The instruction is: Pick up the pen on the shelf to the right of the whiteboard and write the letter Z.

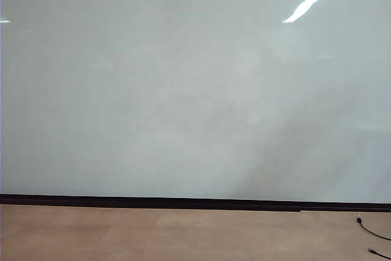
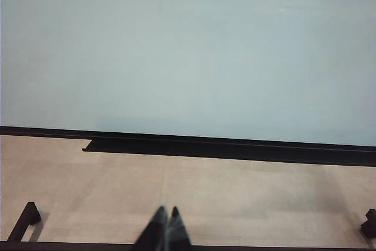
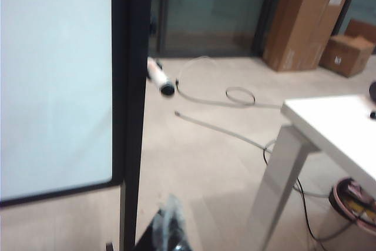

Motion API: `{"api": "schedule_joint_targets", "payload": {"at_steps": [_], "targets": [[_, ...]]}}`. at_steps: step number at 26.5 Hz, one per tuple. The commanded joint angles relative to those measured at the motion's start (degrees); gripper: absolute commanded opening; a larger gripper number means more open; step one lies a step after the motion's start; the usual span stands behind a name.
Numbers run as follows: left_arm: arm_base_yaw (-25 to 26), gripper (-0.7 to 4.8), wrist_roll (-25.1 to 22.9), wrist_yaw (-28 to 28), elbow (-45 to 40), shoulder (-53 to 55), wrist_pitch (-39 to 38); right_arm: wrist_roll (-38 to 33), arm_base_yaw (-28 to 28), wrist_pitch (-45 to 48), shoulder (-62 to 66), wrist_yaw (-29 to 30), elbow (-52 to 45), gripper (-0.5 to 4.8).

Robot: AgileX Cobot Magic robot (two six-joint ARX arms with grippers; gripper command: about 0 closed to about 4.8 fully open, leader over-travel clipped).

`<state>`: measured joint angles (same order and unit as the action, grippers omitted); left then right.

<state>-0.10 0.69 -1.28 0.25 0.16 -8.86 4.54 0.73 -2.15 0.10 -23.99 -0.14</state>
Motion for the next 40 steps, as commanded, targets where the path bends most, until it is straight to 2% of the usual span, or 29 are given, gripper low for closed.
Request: {"api": "schedule_joint_targets", "payload": {"at_steps": [1, 6, 7, 10, 12, 17, 20, 24, 40], "targets": [[0.0, -0.04, -0.2, 0.0, 0.1, 0.0, 0.3, 0.0, 0.0, 3.6, 0.0, -0.1, 0.2, -0.01], [0.0, -0.05, -0.2, 0.0, 0.1, 0.0, 0.3, 0.0, 0.0, 3.7, 0.0, -0.1, 0.2, 0.02], [0.0, -0.04, -0.2, 0.0, 0.1, 0.0, 0.3, 0.0, 0.0, 3.7, 0.0, 0.0, 0.2, 0.16], [0.0, -0.05, -0.2, 0.0, 0.1, 0.0, 0.3, 0.0, 0.0, 3.3, 0.0, -0.2, 0.2, 1.4], [0.0, -0.04, -0.2, 0.0, 0.1, 0.0, 0.3, 0.0, 0.0, 2.9, 0.0, -0.5, 0.2, 1.86], [0.0, -0.04, -0.2, 0.0, 0.1, 0.0, 0.3, 0.0, 0.0, 1.4, 0.0, -0.5, 0.2, 2.51], [0.0, -0.04, -0.2, 0.0, 0.1, 0.0, 0.3, 0.0, 0.0, 0.7, 0.0, -0.5, 0.2, 3.27], [0.0, -0.04, -0.2, 0.0, 0.1, 0.0, 0.3, 0.0, 0.0, 0.7, 0.0, -0.5, 0.2, 4.01], [0.0, -0.05, -0.2, 0.0, 0.1, 0.0, 0.3, -0.1, 0.0, 0.7, 0.0, -0.5, 0.2, 4.09]]}}
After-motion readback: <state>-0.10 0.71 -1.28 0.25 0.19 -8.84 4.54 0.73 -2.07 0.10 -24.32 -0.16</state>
